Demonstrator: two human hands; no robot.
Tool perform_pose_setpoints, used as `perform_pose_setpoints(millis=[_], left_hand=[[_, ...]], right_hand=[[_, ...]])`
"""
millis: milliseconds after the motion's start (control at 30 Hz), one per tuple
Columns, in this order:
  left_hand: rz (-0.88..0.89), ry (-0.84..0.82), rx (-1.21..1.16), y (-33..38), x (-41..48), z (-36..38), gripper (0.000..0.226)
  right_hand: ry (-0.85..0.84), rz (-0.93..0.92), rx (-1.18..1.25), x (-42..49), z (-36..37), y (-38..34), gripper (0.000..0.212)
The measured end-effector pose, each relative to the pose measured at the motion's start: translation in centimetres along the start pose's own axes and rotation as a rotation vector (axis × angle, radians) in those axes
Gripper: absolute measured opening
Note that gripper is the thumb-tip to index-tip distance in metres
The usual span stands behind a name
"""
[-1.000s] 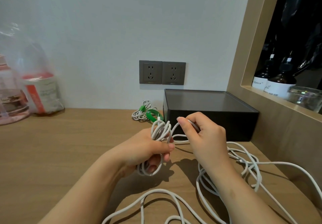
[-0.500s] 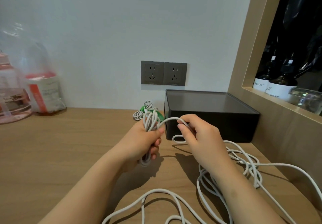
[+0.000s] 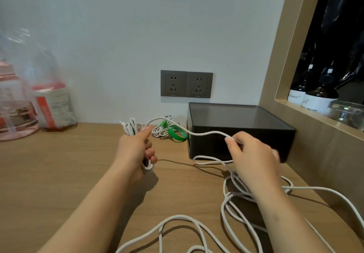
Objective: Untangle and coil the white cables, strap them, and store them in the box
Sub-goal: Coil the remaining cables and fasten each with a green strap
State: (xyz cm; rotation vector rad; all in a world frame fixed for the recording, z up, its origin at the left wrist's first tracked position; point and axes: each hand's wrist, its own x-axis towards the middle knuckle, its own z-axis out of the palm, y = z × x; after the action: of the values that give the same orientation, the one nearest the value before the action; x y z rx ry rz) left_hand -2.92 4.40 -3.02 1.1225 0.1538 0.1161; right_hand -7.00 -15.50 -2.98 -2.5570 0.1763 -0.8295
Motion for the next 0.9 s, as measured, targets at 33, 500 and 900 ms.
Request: perform_pose_setpoints(millis=[33,500,900], left_hand=[[0.001,-0.013,0.011,0.1,0.0,-0.2,0.026],[-0.067,-0.424,0.003,-0.4,-1.6,0.9,0.032],[0.031,-0.315,0.005,-0.4,-1.5,0.9,0.023]], right_hand=[[-0.057,0.017,0.108,0.0,0.1,0.0,0.021],[-0.117,-0.007,-0.286,-0.3,1.0,-0.8,0.049],[-0.204,-0.199,0.14,-0.5,1.5,-1.9,0.013]])
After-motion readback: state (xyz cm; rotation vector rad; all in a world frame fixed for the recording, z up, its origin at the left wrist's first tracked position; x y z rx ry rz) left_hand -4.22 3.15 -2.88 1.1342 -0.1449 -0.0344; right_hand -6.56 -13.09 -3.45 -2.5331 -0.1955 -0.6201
